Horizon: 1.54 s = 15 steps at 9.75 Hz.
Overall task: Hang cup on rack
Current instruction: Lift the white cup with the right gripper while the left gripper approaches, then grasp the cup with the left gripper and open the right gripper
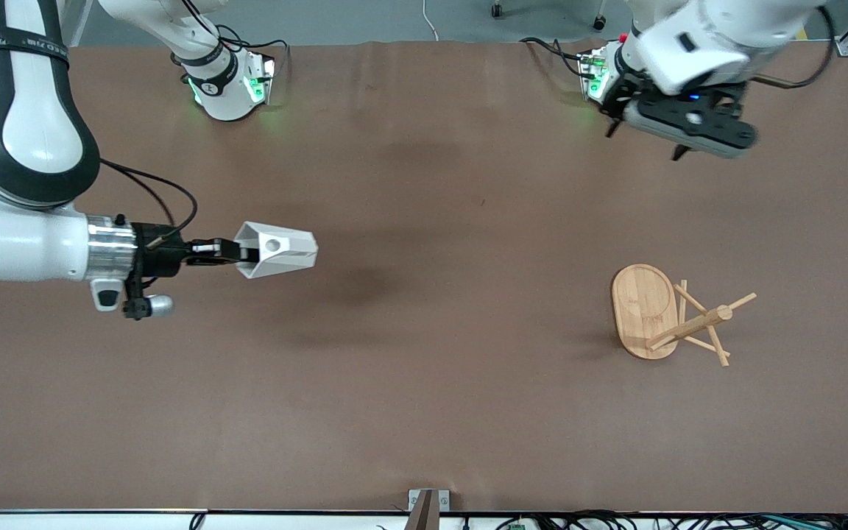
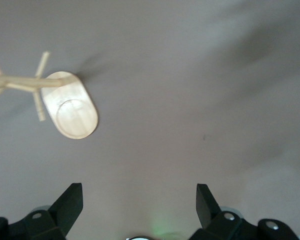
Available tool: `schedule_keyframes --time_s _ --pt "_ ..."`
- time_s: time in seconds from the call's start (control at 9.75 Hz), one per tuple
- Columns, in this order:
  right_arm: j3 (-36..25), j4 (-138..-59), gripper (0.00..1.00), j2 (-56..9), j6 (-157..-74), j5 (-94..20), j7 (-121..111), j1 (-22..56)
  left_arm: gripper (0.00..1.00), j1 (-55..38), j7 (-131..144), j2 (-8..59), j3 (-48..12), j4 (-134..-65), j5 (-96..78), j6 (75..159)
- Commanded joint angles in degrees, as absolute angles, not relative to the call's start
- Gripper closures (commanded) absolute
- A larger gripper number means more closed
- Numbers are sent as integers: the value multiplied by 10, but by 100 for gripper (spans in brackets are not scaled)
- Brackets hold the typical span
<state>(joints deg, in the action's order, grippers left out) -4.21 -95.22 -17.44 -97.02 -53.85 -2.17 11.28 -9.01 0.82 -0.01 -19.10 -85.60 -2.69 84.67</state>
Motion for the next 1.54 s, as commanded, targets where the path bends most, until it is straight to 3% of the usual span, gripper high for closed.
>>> schedule_keyframes --time_s 0.0,0.21,0.51,1.13,1.44 --pt "-46 -1026 100 -148 -1010 -646 -44 161 0 -132 -31 28 -199 -860 -32 884" --pt "-46 -1089 100 -152 -1042 -765 -145 204 0 -209 -52 75 -199 -787 -27 896" --pt "-46 -1165 100 -153 -1042 -935 -264 255 0 -261 -64 115 -200 -767 -26 902" --pt "-45 -1203 100 -153 -993 -998 -323 272 0 -311 -142 209 -199 -765 11 1013" --pt "-45 -1205 100 -149 -991 -998 -323 274 0 -319 -184 224 -199 -766 13 1020"
